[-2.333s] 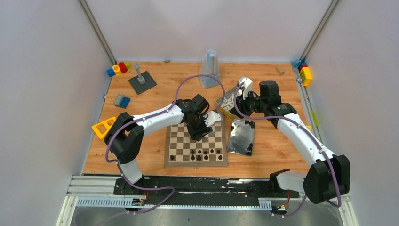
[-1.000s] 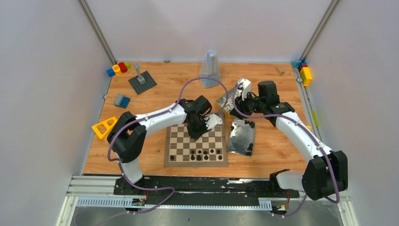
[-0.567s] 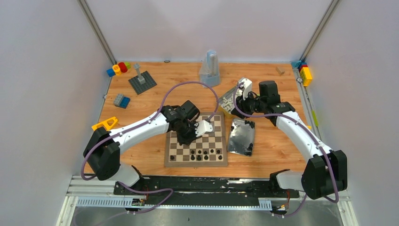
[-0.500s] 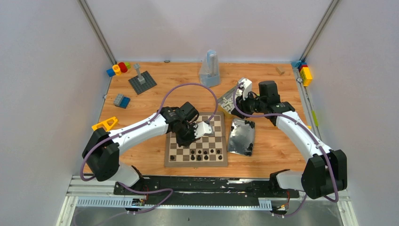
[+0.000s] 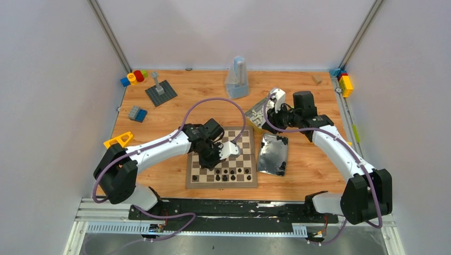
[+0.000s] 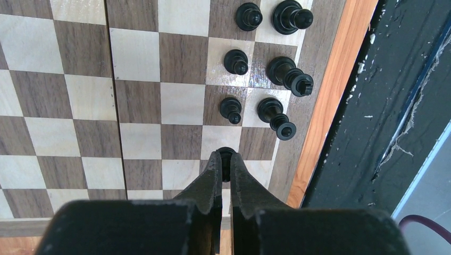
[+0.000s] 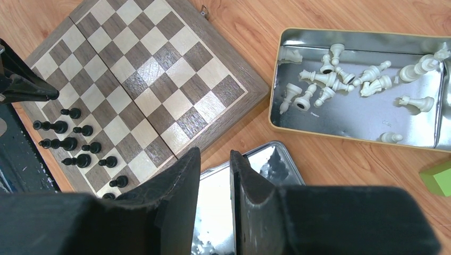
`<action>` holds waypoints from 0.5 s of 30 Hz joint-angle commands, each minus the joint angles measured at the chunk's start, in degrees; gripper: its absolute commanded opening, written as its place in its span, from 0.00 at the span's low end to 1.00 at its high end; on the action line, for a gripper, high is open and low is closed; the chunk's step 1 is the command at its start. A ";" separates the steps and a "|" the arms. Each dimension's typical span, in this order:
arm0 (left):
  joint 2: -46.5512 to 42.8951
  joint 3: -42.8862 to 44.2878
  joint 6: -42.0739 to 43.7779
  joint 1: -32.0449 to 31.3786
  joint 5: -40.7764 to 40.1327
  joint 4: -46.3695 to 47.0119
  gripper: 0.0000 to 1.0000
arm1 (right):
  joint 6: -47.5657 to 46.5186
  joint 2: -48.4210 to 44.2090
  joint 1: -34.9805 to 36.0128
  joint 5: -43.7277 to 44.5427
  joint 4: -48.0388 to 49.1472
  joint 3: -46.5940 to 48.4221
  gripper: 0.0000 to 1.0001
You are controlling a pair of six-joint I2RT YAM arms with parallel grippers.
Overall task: Set up the chess pieces on the board
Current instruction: Place the chess piece on the chessboard.
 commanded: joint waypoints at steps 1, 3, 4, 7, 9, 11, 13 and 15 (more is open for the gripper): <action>0.33 -0.40 0.58 -0.34 1.39 1.73 0.07 | -0.67 0.12 -0.30 -0.45 0.07 1.24 0.28; 0.59 -0.51 0.51 -0.35 1.21 1.92 0.07 | -0.71 0.10 -0.31 -0.54 0.00 1.29 0.28; 0.77 -0.60 0.50 -0.35 1.09 1.94 0.08 | -0.71 0.05 -0.34 -0.54 -0.01 1.28 0.28; 1.12 -0.70 0.41 -0.35 0.68 2.16 0.09 | -0.71 0.05 -0.26 -0.63 -0.01 1.26 0.28; 1.45 -0.71 0.37 -0.39 0.60 2.17 0.10 | -0.79 0.03 -0.41 -0.70 -0.08 1.24 0.28; 1.85 -0.72 0.28 -0.48 0.38 2.19 0.11 | -0.80 0.03 -0.36 -0.71 -0.10 1.23 0.28; 2.12 -0.78 0.17 -0.56 0.18 2.11 0.12 | -0.80 0.11 -0.41 -0.80 -0.21 1.31 0.28; 2.31 -0.87 0.10 -0.67 0.13 2.01 0.13 | -0.88 0.24 -0.40 -0.87 -0.19 1.33 0.28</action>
